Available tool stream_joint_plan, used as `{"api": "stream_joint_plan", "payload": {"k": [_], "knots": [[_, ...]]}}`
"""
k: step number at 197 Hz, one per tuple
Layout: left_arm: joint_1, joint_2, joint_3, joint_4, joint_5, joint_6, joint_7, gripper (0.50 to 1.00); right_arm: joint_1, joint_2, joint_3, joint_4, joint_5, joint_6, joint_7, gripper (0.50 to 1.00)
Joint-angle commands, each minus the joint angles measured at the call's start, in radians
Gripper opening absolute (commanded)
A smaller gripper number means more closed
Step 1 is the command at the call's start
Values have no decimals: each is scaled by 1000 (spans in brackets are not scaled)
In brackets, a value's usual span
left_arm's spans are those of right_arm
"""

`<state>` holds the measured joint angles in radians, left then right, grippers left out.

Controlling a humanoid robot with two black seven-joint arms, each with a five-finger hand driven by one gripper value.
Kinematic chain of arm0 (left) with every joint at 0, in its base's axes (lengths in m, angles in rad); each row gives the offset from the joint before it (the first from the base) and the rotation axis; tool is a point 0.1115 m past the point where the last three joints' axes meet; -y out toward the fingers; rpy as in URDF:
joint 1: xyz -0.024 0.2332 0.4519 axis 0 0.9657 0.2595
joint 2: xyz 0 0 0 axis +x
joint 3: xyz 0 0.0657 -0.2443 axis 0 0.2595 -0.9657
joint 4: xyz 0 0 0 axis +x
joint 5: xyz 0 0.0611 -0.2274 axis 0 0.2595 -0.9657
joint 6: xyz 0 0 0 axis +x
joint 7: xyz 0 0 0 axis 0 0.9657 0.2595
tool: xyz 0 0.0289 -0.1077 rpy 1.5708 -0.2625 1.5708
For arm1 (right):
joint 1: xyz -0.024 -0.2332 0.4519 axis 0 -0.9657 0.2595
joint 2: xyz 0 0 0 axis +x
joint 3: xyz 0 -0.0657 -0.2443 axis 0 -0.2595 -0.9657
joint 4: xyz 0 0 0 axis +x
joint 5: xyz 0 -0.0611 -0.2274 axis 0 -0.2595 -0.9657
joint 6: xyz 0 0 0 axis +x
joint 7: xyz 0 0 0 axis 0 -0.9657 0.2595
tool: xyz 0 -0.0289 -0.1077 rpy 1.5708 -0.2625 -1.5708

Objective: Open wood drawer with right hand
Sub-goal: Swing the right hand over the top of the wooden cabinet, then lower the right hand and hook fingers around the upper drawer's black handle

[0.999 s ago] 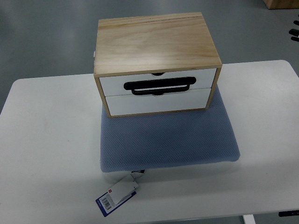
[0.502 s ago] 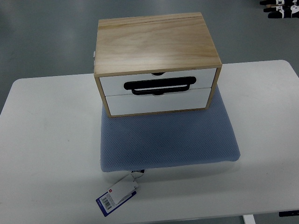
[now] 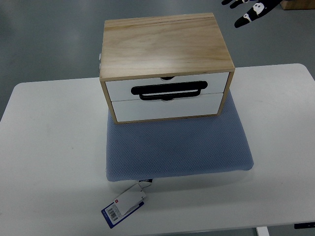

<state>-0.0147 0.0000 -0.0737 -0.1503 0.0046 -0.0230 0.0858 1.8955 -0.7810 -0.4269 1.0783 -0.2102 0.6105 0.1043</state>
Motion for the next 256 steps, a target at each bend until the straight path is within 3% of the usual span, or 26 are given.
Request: {"api": "stream_joint_plan", "payload": {"k": [1,40,109,148,194,256], "knots": [[1,0,0,0,0,0,0,1000,54,49,-50,0,6,0,2,932],[-1,0,0,0,0,0,0,1000,143,105,-164,5,106,0,8,907],[1,0,0,0,0,0,0,1000,254,167,-277,8,149,0,2,928],[-1,0,0,0,0,0,0,1000,258,204,-288,68,140,0,-6,928],[-1,0,0,0,0,0,0,1000,260,261,-297,131,123,0,-123,921],[-1,0,0,0,0,0,0,1000,281,341,-285,147,123,0,-147,919]]}}
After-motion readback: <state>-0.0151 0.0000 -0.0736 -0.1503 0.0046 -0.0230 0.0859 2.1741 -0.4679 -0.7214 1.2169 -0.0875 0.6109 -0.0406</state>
